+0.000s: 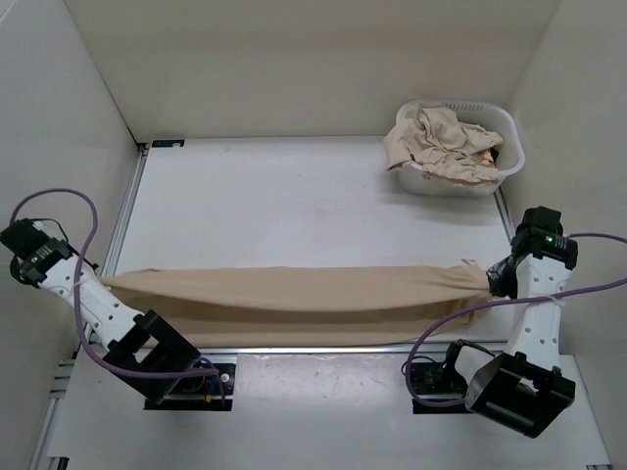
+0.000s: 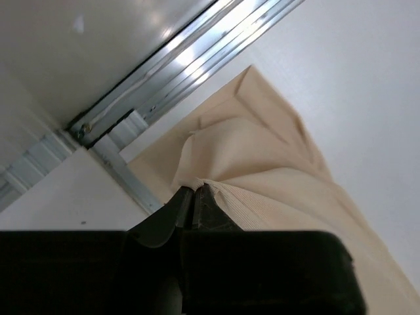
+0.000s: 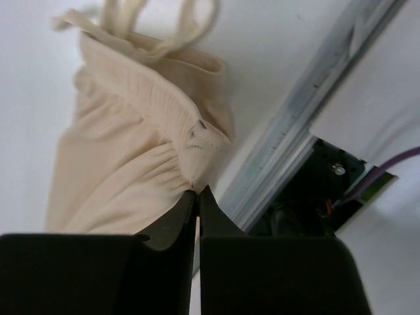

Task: Fold and stack the trousers
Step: Fold the trousers

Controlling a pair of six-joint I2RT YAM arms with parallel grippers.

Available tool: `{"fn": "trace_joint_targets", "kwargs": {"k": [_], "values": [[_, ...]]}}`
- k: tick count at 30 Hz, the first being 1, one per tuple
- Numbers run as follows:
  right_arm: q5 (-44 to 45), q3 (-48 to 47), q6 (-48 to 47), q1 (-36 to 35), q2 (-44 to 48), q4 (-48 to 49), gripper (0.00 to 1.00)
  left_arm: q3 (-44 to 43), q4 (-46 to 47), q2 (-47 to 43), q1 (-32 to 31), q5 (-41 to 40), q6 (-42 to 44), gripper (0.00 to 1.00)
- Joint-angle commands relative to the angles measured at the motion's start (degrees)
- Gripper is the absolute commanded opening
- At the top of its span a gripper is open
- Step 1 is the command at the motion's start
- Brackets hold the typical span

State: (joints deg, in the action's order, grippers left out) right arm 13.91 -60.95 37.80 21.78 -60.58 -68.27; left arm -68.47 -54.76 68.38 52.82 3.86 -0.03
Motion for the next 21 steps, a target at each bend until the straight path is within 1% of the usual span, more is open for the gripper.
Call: {"fn": "trace_joint_targets", "kwargs": {"k": [1,3,8,10,15,16,17,18,19,20,21], "values": [[5.59,3.72,-0.62,0.54,2.21,-1.86,0.00,6.31,4.04,-2.81,0.97,-7.27,0.03,0.14],[7.70,6.79,-0.62,0.54,2.91,-1.87,0.00,9.47,4.58,-3.34,1.75,-10.17,0.03,0.14],[11.04,11.02,-0.62,0.54,3.62,-1.87,0.00,10.55,4.58,-1.94,6.24,-11.59,0.03,0.14],[11.05,11.03,-0.62,0.54,3.62,-1.34,0.00,12.03,5.10,-1.41,8.09,-12.90,0.03,0.14],[12.98,11.03,-0.01,1.07,3.01,-1.34,0.00,15.64,5.10,-2.28,8.71,-14.23,0.03,0.14],[12.98,11.03,0.51,1.07,2.49,-1.34,0.02,17.12,5.10,-2.29,8.71,-14.23,0.03,0.14],[14.11,11.03,0.52,1.07,2.48,-1.95,0.08,17.83,5.10,-3.07,8.71,-14.23,0.03,0.16],[14.82,11.03,1.82,1.07,1.87,-1.95,0.37,18.45,5.10,-3.69,8.71,-14.23,0.03,0.19],[15.61,10.33,2.36,1.07,1.87,-2.74,0.52,19.59,5.10,-3.69,8.71,-14.92,0.03,0.24],[16.32,10.32,2.36,1.07,1.87,-3.53,0.63,20.12,5.10,-3.69,8.71,-15.80,0.03,0.30],[17.63,9.63,3.06,1.07,1.87,-3.54,0.77,20.65,5.10,-3.69,8.71,-16.51,0.03,0.41]]}}
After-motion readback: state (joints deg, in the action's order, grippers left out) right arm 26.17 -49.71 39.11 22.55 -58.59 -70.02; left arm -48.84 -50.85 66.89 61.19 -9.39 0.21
